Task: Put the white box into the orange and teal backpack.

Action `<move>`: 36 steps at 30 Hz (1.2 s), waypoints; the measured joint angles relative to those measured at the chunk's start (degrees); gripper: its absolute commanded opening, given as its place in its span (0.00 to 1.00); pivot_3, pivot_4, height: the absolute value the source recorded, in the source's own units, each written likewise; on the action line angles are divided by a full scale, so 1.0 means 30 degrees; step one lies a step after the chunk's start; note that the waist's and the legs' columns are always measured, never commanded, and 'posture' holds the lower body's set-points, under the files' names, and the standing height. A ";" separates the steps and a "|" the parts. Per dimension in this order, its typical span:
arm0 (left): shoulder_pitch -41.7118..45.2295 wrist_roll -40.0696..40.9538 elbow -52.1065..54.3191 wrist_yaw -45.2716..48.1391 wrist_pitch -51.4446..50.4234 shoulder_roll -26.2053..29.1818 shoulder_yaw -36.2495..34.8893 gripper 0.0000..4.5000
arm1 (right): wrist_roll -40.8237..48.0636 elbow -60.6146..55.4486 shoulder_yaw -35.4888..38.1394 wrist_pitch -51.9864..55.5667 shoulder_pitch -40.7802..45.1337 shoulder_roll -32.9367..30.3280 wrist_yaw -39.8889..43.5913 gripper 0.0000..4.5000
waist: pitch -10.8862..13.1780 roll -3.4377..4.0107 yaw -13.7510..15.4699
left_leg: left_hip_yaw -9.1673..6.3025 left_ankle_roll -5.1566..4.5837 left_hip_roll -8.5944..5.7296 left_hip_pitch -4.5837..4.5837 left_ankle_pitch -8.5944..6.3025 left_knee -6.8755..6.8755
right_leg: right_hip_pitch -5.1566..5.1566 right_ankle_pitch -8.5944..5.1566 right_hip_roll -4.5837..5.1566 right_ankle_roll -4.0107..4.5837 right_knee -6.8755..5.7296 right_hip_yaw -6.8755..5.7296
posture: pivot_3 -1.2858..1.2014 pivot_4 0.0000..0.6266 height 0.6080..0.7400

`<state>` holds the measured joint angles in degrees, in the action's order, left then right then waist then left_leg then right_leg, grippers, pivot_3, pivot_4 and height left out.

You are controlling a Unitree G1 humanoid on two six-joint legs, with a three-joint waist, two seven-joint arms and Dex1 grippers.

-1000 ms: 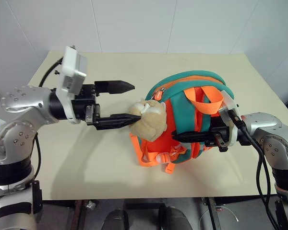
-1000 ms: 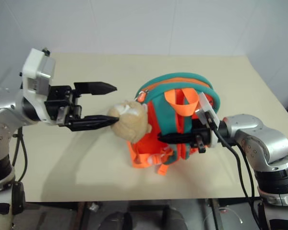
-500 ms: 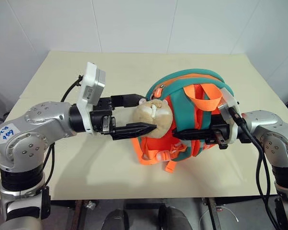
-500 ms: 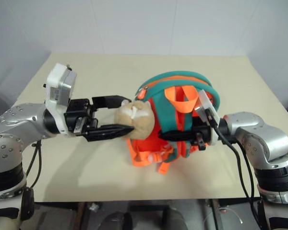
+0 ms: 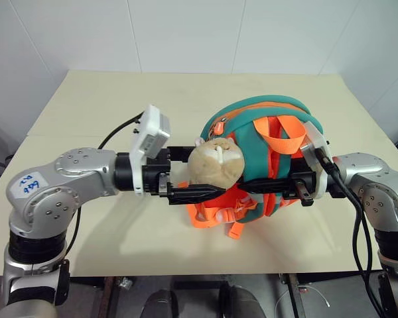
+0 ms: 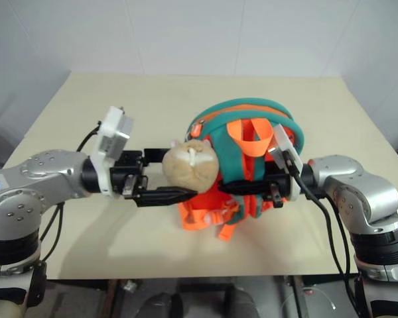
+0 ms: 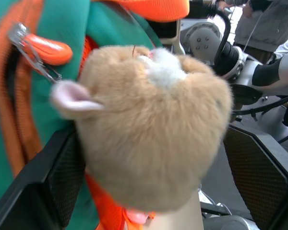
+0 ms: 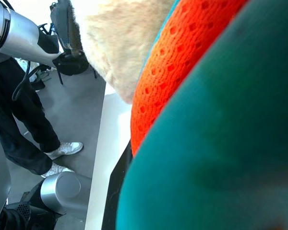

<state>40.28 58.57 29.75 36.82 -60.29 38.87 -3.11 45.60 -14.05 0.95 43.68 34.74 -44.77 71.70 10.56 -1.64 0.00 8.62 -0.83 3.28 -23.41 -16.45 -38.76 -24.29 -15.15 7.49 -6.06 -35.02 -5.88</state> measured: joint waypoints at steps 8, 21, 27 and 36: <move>0.0647 -0.0062 -0.0332 -0.0319 -0.0073 0.0072 0.0064 0.33 | -0.0003 -0.0010 0.0000 -0.0009 -0.0021 0.0025 -0.0040 0.11 | 0.0000 0.0000 -0.0010 | 0.0000 0.0000 0.0002 0.0002 0.0000 0.0007 | -0.0001 0.0000 0.0001 0.0000 0.0002 0.0000 | 0.52 0.24 1.00; 0.0723 -0.0181 -0.1639 0.0974 -0.0003 0.3437 -0.1656 0.32 | 0.0003 -0.0146 0.0012 -0.0024 -0.0431 -0.0050 -0.0040 0.11 | 0.0000 0.0001 -0.0023 | 0.0008 0.0002 -0.0004 0.0011 0.0000 0.0059 | -0.0002 -0.0001 -0.0001 0.0001 0.0011 -0.0004 | 0.52 0.24 1.00; -0.0135 -0.1957 -0.2690 0.3480 0.1470 0.5726 -0.1625 0.32 | 0.0007 -0.0200 0.0019 -0.0030 -0.0489 -0.0066 -0.0081 0.11 | 0.0001 0.0002 -0.0033 | 0.0032 0.0025 -0.0011 0.0019 0.0013 0.0184 | -0.0032 -0.0009 -0.0010 0.0015 0.0015 -0.0005 | 0.52 0.24 1.00; -0.0349 -0.4136 -0.4692 0.7509 0.3308 0.6900 -0.0031 0.32 | -0.0031 -0.0191 0.0018 -0.0333 -0.0520 -0.0064 -0.0382 0.11 | 0.0001 0.0003 -0.0032 | 0.0058 0.0030 -0.0007 0.0013 0.0009 0.0203 | -0.0048 -0.0012 -0.0019 0.0020 0.0030 -0.0007 | 0.52 0.24 1.00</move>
<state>39.24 46.16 15.68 59.35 -50.37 59.57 -3.20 45.50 -14.63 1.00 42.68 33.18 -44.96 70.55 10.56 -1.63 -0.10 8.79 -0.73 3.26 -23.37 -16.42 -38.15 -24.43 -15.19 7.43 -6.00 -34.93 -5.90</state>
